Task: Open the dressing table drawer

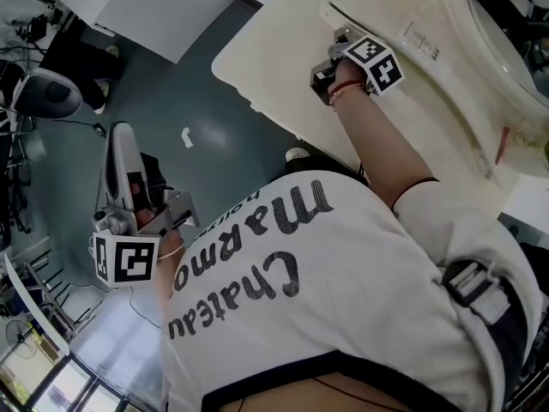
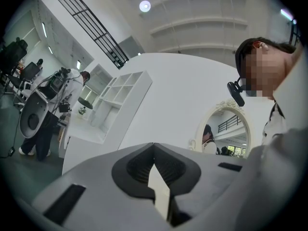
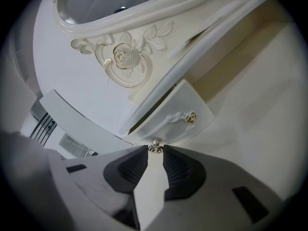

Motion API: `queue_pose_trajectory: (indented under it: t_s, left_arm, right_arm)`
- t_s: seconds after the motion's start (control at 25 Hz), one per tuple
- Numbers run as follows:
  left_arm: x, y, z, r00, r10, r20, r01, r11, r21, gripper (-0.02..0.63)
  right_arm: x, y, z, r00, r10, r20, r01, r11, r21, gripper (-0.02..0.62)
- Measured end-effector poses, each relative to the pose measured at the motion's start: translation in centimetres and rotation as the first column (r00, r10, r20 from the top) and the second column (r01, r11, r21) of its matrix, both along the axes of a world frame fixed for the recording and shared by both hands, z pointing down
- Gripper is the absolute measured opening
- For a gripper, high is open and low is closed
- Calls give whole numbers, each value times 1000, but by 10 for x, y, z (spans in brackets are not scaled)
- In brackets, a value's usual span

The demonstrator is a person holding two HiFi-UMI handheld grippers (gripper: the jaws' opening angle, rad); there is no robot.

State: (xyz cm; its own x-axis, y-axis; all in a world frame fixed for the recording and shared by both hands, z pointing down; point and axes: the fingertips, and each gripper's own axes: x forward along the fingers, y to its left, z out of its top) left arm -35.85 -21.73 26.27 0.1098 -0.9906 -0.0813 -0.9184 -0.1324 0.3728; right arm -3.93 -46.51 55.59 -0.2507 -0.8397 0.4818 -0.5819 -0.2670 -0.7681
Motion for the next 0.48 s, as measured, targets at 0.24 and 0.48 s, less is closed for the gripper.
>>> queue_pose_trajectory:
  t_s: [0.24,0.48]
  left_arm:
    - [-1,2,0,1000,-3,-1,3,1000,0,21]
    - [0,5,0,1000,-6,2,6,1000,2,21]
  right_arm:
    - [0,1,-2,1000,5,29,-5,1000,-2,109]
    - [-1,2,-5,998,2,57,-2,1000,-2,107]
